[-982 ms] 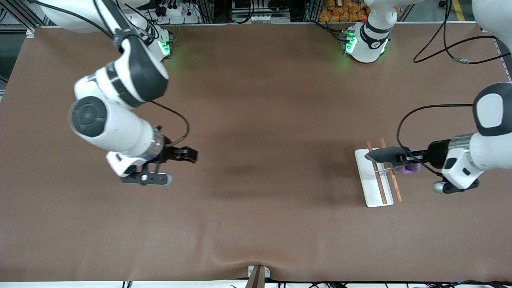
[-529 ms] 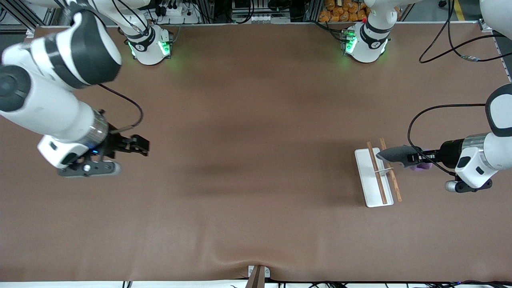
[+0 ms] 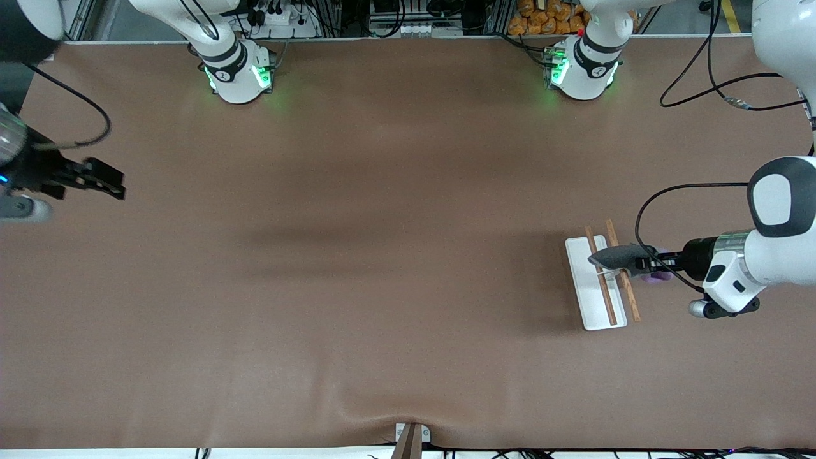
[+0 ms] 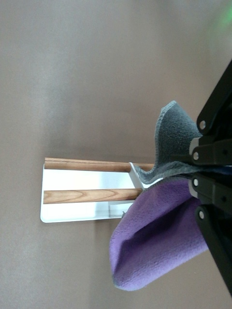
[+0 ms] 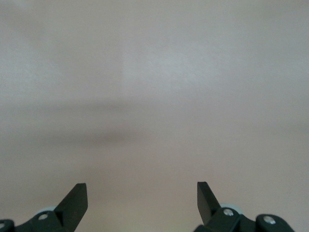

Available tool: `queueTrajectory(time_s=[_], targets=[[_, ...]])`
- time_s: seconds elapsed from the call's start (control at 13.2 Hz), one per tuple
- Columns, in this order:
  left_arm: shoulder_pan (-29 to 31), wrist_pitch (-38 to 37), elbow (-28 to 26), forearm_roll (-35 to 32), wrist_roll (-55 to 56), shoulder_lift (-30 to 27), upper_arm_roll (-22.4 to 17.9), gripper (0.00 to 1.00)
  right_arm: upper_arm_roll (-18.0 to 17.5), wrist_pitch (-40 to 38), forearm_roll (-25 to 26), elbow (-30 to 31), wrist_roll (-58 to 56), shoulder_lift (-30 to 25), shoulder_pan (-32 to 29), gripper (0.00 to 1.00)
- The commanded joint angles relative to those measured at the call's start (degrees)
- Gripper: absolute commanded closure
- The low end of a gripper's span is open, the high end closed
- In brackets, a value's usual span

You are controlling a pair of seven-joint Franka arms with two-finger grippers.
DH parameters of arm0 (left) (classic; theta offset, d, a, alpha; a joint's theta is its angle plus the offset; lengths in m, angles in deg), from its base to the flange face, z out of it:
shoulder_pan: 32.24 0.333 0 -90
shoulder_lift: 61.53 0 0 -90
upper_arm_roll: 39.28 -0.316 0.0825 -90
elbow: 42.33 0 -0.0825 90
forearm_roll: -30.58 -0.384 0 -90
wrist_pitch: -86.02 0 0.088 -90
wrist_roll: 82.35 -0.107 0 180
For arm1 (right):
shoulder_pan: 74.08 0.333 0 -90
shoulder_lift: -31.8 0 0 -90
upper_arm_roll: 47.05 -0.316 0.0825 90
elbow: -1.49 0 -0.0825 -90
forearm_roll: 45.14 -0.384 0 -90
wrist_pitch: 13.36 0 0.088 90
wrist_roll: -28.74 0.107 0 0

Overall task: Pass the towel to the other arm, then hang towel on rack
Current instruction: 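Move the towel over the rack rods while the right gripper withdraws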

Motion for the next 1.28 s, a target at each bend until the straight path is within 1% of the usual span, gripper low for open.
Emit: queueTrajectory(time_s=[0.0,0.08,0.38,0.53,0.6,0.68,0.83,0.91,0.98,1.06,1.13,1.21], targets=[[-0.35,1.63,0.22,-1.21,0.68,0.49,0.22,1.00,-0.50,0.13,-0.13,5.07,-7.69,-5.55,-4.64,0.00],[-0.52,2.42,0.22,-1.20,0.68,0.93,0.22,1.00,-0.50,-0.31,-0.13,5.16,-9.38,-6.07,-5.79,0.00],[-1.93,6.29,0.22,-1.21,4.18,2.94,0.31,1.00,-0.67,-3.82,-0.91,5.33,-7.91,-9.76,-8.68,0.00],[-3.59,8.57,0.13,-1.29,7.17,3.83,0.31,1.00,-0.59,-4.79,-4.59,5.60,-3.62,-9.77,-9.92,0.00],[-4.21,9.54,0.22,-1.38,7.97,4.35,0.22,1.00,-0.50,-5.14,-5.48,5.95,-1.42,-9.77,-9.93,0.00],[-4.30,9.81,0.13,-1.38,8.06,4.62,0.22,1.00,-0.59,-5.23,-5.58,5.95,1.12,-9.77,-9.84,0.00],[-4.21,9.90,0.13,-1.64,7.98,5.23,0.22,1.00,-0.59,-5.84,-5.67,5.95,2.38,-9.68,-9.93,0.00],[-4.21,9.99,0.04,-2.25,7.89,5.32,0.22,0.96,-0.59,-6.11,-5.67,5.95,2.20,-9.59,-9.93,0.00],[-4.04,9.90,0.04,-3.22,7.71,5.32,0.22,0.82,-0.50,-6.29,-5.67,5.95,2.20,-9.68,-9.93,0.00],[-3.86,9.90,0.04,-3.83,7.36,5.41,0.22,0.63,-0.50,-6.72,-5.58,5.78,2.29,-9.68,-9.93,0.00],[-3.69,9.99,0.04,-3.93,7.10,5.59,0.22,0.25,-0.41,-6.99,-5.58,5.69,2.38,-9.77,-9.93,0.00],[-3.51,9.90,0.04,-3.93,7.01,5.59,0.13,0.00,-0.33,-6.99,-5.58,5.60,2.46,-9.77,-10.10,0.00]])
